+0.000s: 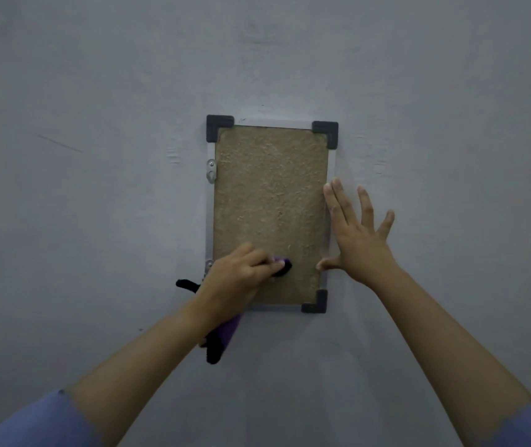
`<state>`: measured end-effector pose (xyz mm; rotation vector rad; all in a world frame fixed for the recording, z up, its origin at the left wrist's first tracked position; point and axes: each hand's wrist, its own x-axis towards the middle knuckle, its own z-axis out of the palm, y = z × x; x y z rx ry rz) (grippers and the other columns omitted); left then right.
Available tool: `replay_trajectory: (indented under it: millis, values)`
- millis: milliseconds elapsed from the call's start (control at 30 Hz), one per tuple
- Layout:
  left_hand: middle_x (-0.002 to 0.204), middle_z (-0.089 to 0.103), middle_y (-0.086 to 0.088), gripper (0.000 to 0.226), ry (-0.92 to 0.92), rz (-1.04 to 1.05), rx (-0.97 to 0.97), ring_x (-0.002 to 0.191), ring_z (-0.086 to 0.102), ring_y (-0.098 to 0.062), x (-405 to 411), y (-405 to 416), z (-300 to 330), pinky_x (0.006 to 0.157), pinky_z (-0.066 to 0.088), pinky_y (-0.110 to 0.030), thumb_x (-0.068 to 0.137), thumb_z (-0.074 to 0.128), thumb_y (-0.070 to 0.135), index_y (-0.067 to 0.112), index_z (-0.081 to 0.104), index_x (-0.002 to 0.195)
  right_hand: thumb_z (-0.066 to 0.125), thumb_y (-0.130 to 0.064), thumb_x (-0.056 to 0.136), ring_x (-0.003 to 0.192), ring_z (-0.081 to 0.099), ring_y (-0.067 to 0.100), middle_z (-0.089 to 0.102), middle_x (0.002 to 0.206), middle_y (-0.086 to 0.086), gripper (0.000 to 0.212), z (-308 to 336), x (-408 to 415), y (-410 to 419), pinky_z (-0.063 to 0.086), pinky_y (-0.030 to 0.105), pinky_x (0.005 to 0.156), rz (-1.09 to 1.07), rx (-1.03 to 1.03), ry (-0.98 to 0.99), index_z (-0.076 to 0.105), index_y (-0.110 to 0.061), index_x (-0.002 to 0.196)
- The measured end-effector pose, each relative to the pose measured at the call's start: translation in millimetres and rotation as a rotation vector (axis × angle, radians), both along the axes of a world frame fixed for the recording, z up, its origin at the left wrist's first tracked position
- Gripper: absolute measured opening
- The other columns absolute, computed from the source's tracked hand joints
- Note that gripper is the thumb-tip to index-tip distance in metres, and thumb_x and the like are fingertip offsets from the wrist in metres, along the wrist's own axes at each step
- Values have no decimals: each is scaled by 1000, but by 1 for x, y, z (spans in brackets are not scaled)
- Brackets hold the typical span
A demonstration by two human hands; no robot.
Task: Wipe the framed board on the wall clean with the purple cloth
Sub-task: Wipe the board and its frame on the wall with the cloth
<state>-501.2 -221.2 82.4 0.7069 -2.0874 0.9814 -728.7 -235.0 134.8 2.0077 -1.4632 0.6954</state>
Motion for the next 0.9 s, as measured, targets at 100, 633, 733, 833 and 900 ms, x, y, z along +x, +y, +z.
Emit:
replay_trajectory:
  millis: [100,633,733,833,900]
  values:
    - [84,64,-10,30,290,-45,-89,74,51,-23,-6,9,41,58,43,-30,87,50,18,8,69,108,73,-61,60,139,-25,30,-38,147,-10,136,1,0,0,3,73,102,9,6,-11,-31,-24,139]
    - [86,66,-5,24,54,19,-91,75,51,-19,-25,-7,25,51,47,-26,84,53,10,8,71,101,73,-61,61,139,-27,27,-33,151,-8,135,0,-3,-1,0,72,101,33,-2,-9,-27,-24,143]
    - [89,66,-3,31,-67,29,-28,75,45,-14,-18,-2,12,51,42,-23,83,46,10,11,70,102,70,-65,61,139,-27,27,-34,150,-8,134,1,-6,-1,0,72,101,30,-14,19,-28,-23,142]
    - [89,65,-5,33,16,15,-25,76,43,-15,-16,-2,24,48,44,-27,84,43,13,11,68,106,67,-70,59,138,-28,27,-38,147,-8,136,1,-9,-3,0,73,101,23,-20,46,-30,-23,141]
    - [89,65,-7,29,162,-2,-70,77,46,-19,-18,-1,45,51,47,-34,86,50,13,8,68,108,66,-72,57,138,-30,26,-40,146,-8,138,1,-11,-4,1,73,101,10,-18,38,-31,-22,141]
